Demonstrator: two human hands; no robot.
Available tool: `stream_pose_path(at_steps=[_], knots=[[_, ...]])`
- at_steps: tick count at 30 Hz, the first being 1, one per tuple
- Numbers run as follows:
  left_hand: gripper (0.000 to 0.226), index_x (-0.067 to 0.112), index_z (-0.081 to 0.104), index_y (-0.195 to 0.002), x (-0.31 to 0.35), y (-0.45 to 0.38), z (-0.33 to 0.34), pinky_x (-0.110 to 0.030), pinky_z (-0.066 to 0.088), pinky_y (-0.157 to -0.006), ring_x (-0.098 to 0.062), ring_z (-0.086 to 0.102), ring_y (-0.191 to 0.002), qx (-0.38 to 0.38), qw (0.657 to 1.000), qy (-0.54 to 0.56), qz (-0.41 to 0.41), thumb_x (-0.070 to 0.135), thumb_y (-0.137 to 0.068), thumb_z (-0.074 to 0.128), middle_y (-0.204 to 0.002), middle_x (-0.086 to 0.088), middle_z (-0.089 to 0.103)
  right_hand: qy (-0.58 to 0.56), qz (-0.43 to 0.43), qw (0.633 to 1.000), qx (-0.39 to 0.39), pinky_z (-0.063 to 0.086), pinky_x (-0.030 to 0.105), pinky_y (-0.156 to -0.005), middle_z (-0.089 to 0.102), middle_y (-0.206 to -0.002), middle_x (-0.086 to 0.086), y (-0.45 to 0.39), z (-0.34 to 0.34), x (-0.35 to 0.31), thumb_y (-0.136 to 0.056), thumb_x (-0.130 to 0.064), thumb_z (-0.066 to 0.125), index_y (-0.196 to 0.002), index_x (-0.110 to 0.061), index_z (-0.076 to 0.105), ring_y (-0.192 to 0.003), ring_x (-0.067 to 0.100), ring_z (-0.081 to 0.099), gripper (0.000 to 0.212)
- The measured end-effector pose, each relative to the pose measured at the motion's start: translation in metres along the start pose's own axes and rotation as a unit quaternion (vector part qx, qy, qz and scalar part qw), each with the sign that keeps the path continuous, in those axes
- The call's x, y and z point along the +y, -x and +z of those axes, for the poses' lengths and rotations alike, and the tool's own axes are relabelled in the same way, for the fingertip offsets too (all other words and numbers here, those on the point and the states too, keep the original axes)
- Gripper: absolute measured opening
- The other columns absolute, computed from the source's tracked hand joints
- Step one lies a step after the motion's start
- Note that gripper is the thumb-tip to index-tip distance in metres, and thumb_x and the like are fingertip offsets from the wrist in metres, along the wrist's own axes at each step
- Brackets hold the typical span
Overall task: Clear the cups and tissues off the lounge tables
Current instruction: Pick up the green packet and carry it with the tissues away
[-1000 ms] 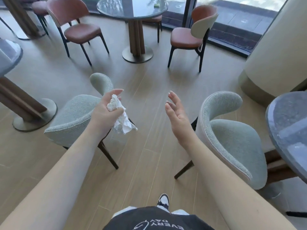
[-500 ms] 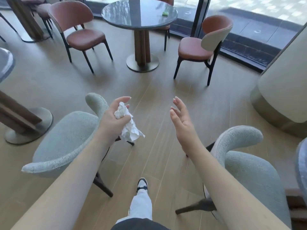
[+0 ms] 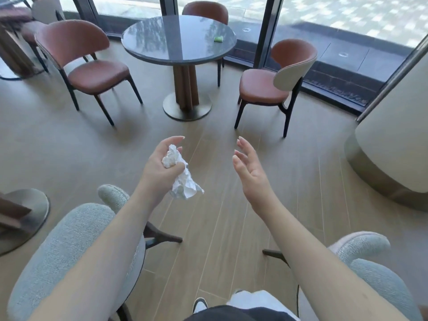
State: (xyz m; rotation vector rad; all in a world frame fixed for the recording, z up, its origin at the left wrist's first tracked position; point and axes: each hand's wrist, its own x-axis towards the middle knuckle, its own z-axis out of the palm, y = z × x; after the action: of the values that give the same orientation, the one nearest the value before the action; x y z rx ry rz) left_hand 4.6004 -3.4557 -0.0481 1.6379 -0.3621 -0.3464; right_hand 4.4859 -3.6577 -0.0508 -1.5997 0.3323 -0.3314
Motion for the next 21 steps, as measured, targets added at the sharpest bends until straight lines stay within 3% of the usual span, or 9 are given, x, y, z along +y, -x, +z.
stream_pose_path(at_steps=[4, 7, 10, 16, 21], knots=[[0.060, 0.048, 0.065, -0.122, -0.004, -0.064, 0.022, -0.020, 0.055, -0.085, 0.004, 0.058, -0.127, -0.010, 1.000, -0.009, -0.008, 0.012, -0.076, 0.058, -0.118, -0.007, 0.071, -0.014, 0.009, 1.000, 0.010, 0.038, 0.019, -0.102, 0.045, -0.136, -0.040, -0.058, -0.020, 0.009, -0.095, -0.046, 0.052, -0.147, -0.050, 0.036, -0.135, -0.010, 0.041, 0.054], [0.060, 0.049, 0.064, -0.124, -0.004, -0.118, 0.044, -0.026, 0.054, -0.090, 0.003, 0.058, -0.126, -0.015, 1.000, -0.025, -0.006, 0.012, -0.076, 0.057, -0.116, -0.011, 0.071, -0.021, 0.007, 1.000, 0.008, 0.037, 0.020, -0.102, 0.044, -0.137, -0.040, -0.110, -0.037, 0.017, -0.094, -0.049, 0.053, -0.146, -0.052, 0.036, -0.135, -0.009, 0.041, 0.055], [0.059, 0.047, 0.065, -0.122, 0.005, -0.174, 0.067, -0.033, 0.056, -0.096, 0.001, 0.060, -0.124, -0.007, 1.000, -0.029, 0.000, 0.012, -0.075, 0.058, -0.126, -0.004, 0.067, -0.025, 0.000, 1.000, 0.003, 0.038, 0.018, -0.100, 0.044, -0.135, -0.044, -0.166, -0.057, 0.016, -0.090, -0.055, 0.054, -0.143, -0.057, 0.036, -0.134, -0.010, 0.042, 0.055], [0.057, 0.047, 0.065, -0.122, 0.021, -0.268, 0.104, -0.032, 0.057, -0.092, -0.005, 0.065, -0.116, -0.009, 0.999, -0.038, -0.004, 0.015, -0.076, 0.060, -0.129, 0.004, 0.066, -0.023, -0.007, 1.000, -0.005, 0.038, 0.019, -0.101, 0.042, -0.141, -0.042, -0.270, -0.100, 0.003, -0.089, -0.057, 0.054, -0.136, -0.066, 0.038, -0.134, -0.010, 0.043, 0.050], [0.056, 0.046, 0.066, -0.120, 0.015, -0.331, 0.110, -0.033, 0.055, -0.096, -0.006, 0.060, -0.126, 0.000, 1.000, -0.023, -0.006, 0.012, -0.076, 0.059, -0.131, 0.015, 0.065, -0.019, 0.011, 1.000, -0.018, 0.039, 0.021, -0.099, 0.045, -0.135, -0.045, -0.339, -0.112, 0.008, -0.089, -0.057, 0.055, -0.139, -0.062, 0.038, -0.133, -0.009, 0.044, 0.053]])
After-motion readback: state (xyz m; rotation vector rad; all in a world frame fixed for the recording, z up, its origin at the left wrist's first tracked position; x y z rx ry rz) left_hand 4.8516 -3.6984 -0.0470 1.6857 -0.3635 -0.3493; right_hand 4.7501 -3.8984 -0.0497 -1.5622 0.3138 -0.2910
